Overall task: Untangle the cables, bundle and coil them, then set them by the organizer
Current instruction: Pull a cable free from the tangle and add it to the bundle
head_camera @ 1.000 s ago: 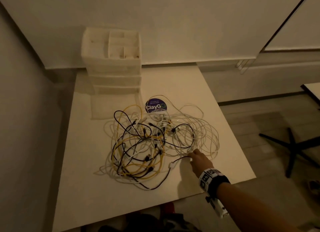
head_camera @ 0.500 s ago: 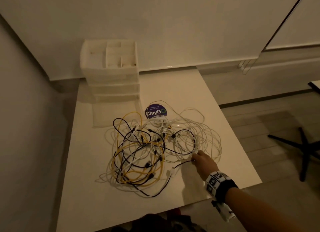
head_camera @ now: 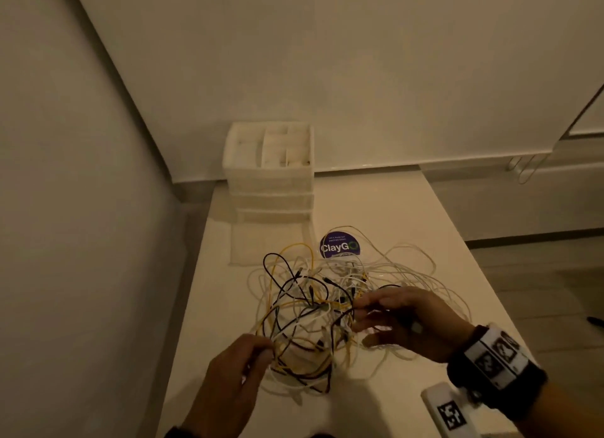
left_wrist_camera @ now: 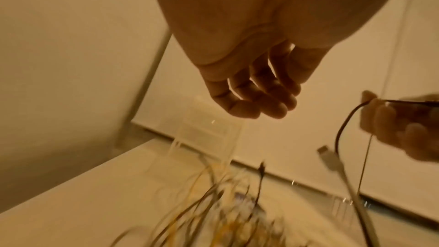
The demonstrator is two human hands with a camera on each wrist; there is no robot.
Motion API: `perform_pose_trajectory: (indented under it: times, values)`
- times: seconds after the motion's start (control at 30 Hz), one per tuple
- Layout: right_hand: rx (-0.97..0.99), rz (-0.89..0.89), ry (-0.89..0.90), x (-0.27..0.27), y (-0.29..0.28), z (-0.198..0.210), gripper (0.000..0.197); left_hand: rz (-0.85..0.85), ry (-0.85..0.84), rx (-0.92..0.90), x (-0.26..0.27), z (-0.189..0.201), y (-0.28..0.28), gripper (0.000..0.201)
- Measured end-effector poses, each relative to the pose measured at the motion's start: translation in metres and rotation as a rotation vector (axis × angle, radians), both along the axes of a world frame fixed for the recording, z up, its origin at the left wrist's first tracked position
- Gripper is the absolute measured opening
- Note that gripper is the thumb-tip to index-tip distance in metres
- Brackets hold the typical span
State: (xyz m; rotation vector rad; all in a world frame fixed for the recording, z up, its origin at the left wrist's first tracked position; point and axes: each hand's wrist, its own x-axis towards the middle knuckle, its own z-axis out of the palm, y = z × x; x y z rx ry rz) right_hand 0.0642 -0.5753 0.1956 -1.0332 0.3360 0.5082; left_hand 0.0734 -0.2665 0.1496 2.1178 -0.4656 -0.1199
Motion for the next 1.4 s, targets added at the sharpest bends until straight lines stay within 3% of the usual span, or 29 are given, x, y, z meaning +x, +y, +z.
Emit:
perform_pose_trajectory:
  times: [0.07, 0.13, 0.3, 0.43, 0.53, 0.6, 0.73, 0.83, 0.93, 1.0, 1.03, 1.13, 1.27, 1.4]
  values:
    - [0.082, 0.066, -0.038, 0.004, 0.015, 0.008, 0.040, -0.020, -0.100, -0.089, 0.010, 0.032, -0.015, 0.010]
    - [0.030, 0.131, -0.126, 0.006, 0.032, 0.011, 0.037, -0.046, -0.196, -0.147, 0.017, 0.057, -0.032, 0.013]
    - [-0.471, 0.056, -0.489, 0.011, 0.073, 0.009, 0.012, -0.175, -0.229, -0.123, 0.029, 0.078, -0.052, 0.035]
    - [-0.360, 0.012, -0.492, 0.016, 0.099, 0.006, 0.025, -0.244, -0.185, -0.097, 0.041, 0.074, -0.062, 0.026]
    - [-0.324, 0.015, -0.508, 0.015, 0.109, 0.012, 0.027, -0.162, -0.064, -0.286, 0.041, 0.073, -0.063, 0.028]
    - [-0.424, 0.023, -0.594, 0.014, 0.111, 0.013, 0.023, -0.079, 0.006, -0.472, 0.041, 0.077, -0.061, 0.035]
    - [-0.612, 0.089, -0.729, 0.019, 0.106, 0.007, 0.023, -0.033, 0.016, -0.681, 0.058, 0.098, -0.053, 0.037]
    - [-0.690, 0.152, -0.718, 0.024, 0.092, -0.005, 0.023, 0.099, -0.010, -0.893, 0.081, 0.127, -0.035, 0.032]
    - [-0.724, 0.203, -0.677, 0.030, 0.085, -0.010, 0.022, 0.131, -0.182, -0.924, 0.104, 0.153, -0.014, 0.030]
    - [-0.810, 0.207, -0.689, 0.038, 0.092, -0.008, 0.011, 0.091, -0.156, -0.924, 0.106, 0.157, -0.017, 0.030]
    - [-0.839, 0.188, -0.714, 0.044, 0.099, -0.005, 0.016, 0.072, -0.117, -0.936, 0.105, 0.155, -0.024, 0.030]
    - [-0.738, 0.146, -0.791, 0.056, 0.122, 0.011, 0.039, 0.005, -0.071, -0.920, 0.098, 0.144, -0.048, 0.032]
    - [-0.476, 0.130, -0.792, 0.059, 0.135, 0.020, 0.010, -0.016, -0.041, -0.922, 0.106, 0.141, -0.057, 0.036]
    - [-0.374, 0.184, -0.757, 0.060, 0.119, 0.023, 0.014, 0.003, -0.054, -0.996, 0.121, 0.151, -0.039, 0.031]
